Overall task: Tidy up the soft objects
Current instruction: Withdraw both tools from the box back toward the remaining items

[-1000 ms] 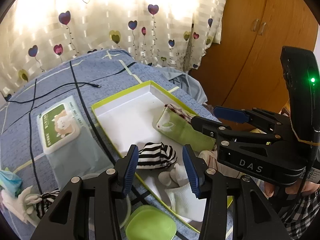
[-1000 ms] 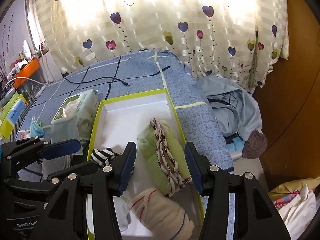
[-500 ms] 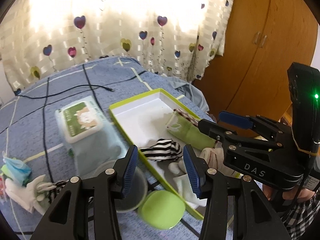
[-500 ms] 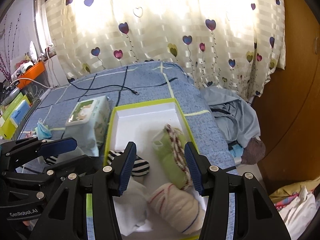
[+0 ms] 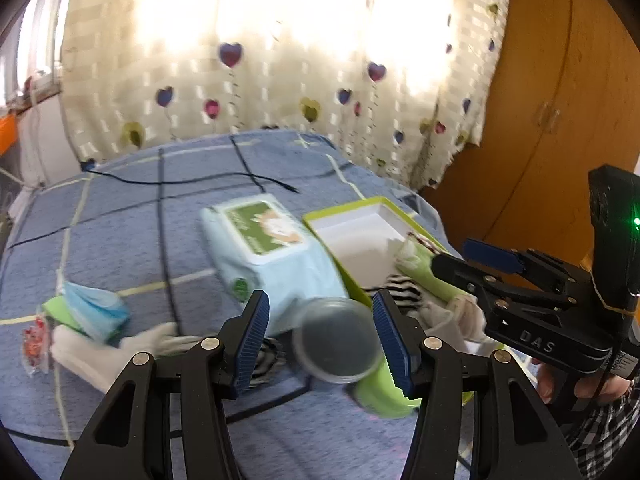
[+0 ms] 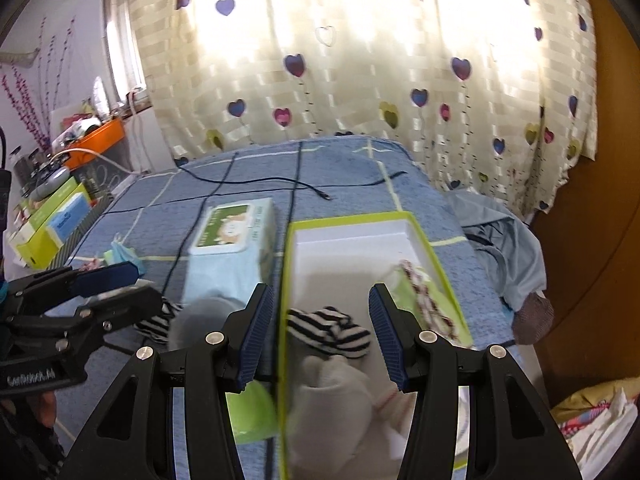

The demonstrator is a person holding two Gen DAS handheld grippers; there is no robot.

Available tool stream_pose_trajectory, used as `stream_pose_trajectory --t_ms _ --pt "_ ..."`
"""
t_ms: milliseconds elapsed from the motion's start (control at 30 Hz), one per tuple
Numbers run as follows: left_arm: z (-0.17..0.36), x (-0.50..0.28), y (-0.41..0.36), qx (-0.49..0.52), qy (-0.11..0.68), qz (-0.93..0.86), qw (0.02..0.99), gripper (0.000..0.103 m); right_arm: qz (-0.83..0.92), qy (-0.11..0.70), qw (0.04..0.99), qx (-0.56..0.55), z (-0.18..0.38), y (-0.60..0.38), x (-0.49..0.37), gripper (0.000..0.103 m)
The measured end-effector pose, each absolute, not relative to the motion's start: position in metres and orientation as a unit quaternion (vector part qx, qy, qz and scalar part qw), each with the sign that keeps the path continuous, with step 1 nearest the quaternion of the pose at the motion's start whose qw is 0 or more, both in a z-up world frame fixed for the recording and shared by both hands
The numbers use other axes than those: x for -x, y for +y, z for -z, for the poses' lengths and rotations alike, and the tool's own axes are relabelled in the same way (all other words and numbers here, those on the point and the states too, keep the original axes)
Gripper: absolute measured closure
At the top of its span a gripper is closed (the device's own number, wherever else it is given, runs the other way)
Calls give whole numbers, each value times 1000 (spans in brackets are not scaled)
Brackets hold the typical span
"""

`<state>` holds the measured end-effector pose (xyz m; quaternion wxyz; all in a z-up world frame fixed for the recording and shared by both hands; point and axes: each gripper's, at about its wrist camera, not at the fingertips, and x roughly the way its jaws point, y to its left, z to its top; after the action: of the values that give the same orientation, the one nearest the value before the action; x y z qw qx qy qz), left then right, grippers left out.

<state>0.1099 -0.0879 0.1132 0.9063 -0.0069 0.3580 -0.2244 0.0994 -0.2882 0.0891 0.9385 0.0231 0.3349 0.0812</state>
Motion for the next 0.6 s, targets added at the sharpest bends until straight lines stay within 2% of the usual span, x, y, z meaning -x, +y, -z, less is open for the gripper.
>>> stream_pose_trajectory --t_ms 267,600 --pt "-112 -116 -31 22 357 167 919 49 -123 329 936 -15 -90 -256 -100 52" --pt "-81 -124 16 23 391 123 912 48 -158 327 932 -2 -88 -226 -100 52"
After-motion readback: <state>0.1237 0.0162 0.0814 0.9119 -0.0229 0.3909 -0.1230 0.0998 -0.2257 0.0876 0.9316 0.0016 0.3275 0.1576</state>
